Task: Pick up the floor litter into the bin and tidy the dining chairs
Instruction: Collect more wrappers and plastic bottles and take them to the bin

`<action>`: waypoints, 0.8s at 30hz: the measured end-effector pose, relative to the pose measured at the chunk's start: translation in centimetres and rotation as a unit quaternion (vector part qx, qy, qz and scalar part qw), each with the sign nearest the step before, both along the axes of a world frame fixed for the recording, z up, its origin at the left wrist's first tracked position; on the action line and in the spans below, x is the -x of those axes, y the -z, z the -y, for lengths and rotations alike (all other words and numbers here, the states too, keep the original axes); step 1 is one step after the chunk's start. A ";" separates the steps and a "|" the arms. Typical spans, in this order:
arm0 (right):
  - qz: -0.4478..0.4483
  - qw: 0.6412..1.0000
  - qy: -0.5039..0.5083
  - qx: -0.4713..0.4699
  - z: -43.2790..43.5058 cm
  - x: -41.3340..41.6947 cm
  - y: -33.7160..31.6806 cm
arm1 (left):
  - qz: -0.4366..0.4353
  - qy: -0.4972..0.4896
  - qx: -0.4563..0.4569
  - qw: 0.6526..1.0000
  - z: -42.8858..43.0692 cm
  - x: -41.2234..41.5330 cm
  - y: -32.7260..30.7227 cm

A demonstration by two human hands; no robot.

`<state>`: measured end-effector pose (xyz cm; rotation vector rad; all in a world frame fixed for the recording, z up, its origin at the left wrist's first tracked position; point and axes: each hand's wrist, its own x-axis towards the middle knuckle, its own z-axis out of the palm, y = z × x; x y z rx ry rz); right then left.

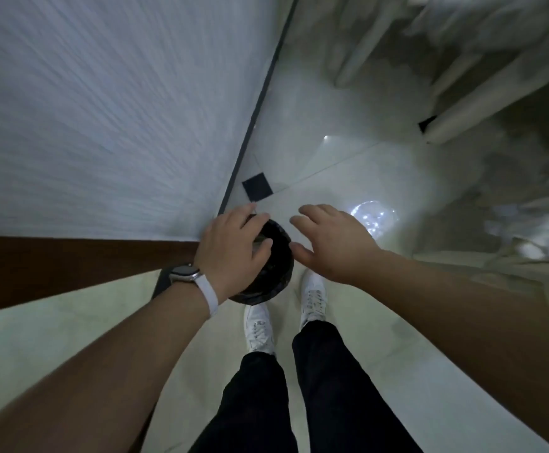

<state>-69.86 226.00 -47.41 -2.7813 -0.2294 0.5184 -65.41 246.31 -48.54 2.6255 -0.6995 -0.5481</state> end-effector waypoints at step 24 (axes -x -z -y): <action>0.230 0.895 0.323 0.205 12.1 28.9 -33.8 | 0.257 0.355 0.208 0.874 18.4 13.3 -33.3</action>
